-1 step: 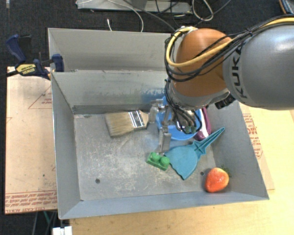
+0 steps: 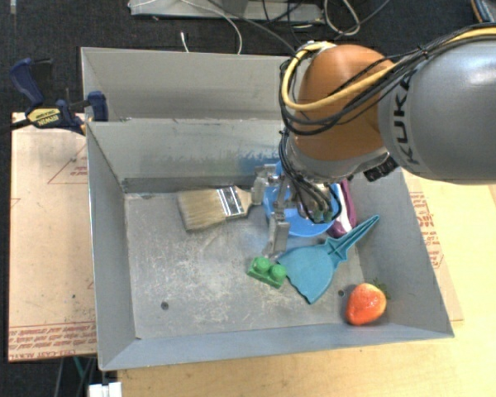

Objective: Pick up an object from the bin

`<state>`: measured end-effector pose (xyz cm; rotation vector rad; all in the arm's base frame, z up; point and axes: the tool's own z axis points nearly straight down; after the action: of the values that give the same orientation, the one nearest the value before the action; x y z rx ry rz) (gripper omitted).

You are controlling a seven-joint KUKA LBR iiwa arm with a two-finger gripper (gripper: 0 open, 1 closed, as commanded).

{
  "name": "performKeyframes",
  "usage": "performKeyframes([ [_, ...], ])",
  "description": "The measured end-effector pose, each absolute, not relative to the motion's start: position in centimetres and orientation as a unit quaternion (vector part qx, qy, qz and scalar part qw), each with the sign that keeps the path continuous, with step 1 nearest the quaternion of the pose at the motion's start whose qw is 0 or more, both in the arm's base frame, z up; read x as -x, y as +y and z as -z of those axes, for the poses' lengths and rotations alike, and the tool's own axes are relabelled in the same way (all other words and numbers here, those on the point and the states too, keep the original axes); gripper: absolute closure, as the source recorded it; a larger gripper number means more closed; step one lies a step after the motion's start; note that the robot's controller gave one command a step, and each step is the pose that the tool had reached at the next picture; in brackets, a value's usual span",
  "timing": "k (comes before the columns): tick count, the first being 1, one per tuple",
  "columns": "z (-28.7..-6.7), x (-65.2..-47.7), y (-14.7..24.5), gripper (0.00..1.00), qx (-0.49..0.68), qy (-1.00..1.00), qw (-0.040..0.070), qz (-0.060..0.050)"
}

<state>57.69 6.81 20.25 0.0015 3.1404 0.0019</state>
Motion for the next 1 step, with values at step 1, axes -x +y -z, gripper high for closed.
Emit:
performKeyframes([
  [1, -6.68, -65.24, 8.07, 0.00, 0.043, 0.999, 0.002, -0.001],
])
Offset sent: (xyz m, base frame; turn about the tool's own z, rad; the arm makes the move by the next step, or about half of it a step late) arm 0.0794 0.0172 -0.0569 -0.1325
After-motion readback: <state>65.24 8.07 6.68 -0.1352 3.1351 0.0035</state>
